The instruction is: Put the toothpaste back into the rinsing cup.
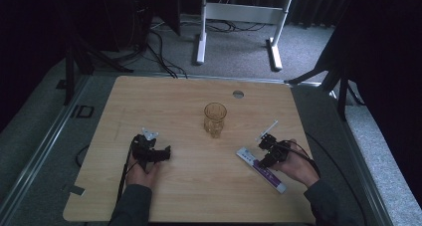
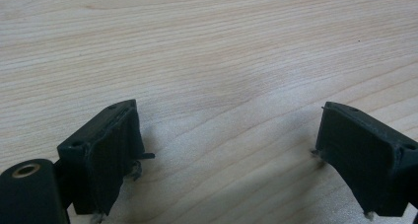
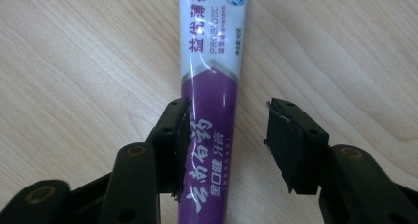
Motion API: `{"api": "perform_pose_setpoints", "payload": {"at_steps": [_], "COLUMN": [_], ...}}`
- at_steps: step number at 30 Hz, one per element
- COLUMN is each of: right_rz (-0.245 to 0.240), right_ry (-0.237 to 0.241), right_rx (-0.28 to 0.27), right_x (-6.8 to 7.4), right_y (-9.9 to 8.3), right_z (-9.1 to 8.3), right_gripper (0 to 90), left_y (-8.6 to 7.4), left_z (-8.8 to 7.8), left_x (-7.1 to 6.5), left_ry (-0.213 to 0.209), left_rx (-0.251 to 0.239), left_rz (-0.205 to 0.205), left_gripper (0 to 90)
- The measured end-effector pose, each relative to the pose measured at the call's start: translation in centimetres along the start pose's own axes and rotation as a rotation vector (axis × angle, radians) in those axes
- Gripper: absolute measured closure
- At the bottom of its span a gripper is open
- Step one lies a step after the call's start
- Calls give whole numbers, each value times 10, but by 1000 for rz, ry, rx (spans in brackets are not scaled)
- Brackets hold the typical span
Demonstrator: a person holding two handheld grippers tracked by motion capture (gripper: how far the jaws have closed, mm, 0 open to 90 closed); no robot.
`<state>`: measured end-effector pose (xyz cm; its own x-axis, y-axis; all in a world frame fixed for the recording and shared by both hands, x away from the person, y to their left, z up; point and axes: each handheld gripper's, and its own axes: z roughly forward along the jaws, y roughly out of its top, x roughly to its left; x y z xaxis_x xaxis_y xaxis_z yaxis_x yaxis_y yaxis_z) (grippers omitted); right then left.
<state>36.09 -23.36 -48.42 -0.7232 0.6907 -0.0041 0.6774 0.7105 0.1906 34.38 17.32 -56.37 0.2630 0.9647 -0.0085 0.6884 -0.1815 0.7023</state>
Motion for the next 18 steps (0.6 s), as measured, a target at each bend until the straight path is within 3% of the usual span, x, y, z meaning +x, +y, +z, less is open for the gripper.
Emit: {"api": "perform_pose_setpoints", "payload": {"at_steps": [18], "right_rz": [-14], "right_ry": [10], "right_rx": [62], "right_x": [4], "right_y": [-2], "right_z": [12], "right_gripper": [532], "left_y": [0], "left_z": [0], "left_x": [0], "left_ry": [0], "left_rx": [0], "left_rz": [0], "left_gripper": [97]}}
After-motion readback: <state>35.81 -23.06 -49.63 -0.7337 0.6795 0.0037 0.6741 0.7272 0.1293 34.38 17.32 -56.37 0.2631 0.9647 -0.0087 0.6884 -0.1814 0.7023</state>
